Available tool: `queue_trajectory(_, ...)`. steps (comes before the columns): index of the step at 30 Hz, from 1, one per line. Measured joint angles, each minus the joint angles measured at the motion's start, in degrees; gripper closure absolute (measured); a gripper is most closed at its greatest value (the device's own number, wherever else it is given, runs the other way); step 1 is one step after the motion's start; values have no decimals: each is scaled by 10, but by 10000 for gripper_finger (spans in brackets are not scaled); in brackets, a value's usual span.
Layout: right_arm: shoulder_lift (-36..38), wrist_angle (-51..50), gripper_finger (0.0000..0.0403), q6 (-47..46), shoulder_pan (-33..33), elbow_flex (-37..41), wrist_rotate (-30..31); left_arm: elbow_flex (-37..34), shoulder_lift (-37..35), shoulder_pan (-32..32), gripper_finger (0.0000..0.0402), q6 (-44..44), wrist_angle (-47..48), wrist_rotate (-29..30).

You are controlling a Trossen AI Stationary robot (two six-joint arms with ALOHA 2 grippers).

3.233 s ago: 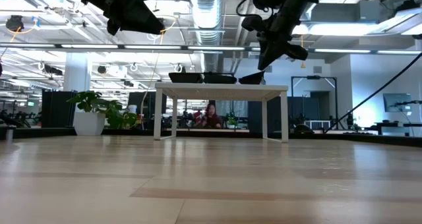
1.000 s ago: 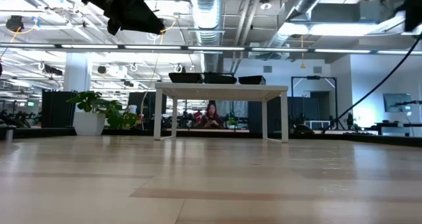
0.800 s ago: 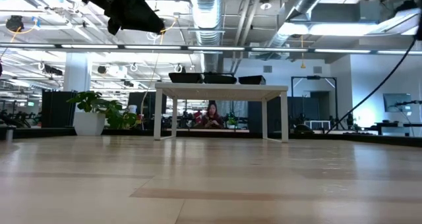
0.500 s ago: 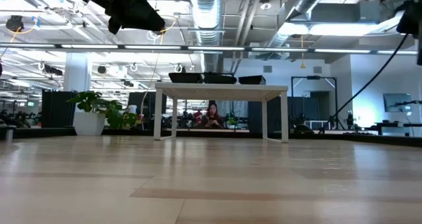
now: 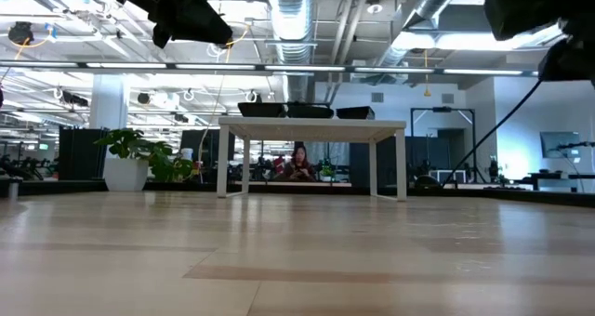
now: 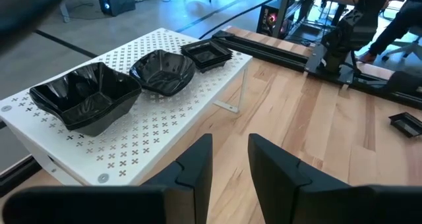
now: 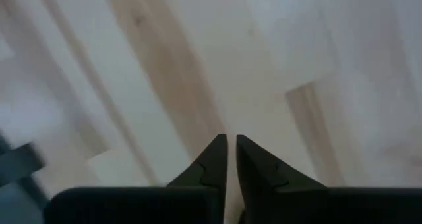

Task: Pick & Place Mini shaped plates
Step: Stack the black square plate on top of the black square plates on the shelf

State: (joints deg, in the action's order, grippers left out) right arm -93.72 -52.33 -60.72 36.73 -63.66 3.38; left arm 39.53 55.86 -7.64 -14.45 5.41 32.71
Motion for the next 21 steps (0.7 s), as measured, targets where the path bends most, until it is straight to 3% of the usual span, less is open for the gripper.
queue_trajectory(5,-3,-46,343,-72,3,-30,-38,0,0,0,302,0,-2,0)
queue_trajectory(13,-35,-48,326,-261,95,-12,-41,0,0,0,302,0,-3,0)
queue_trajectory(21,-111,-59,326,-292,154,-12,-97,0,0,0,302,-5,-4,-43)
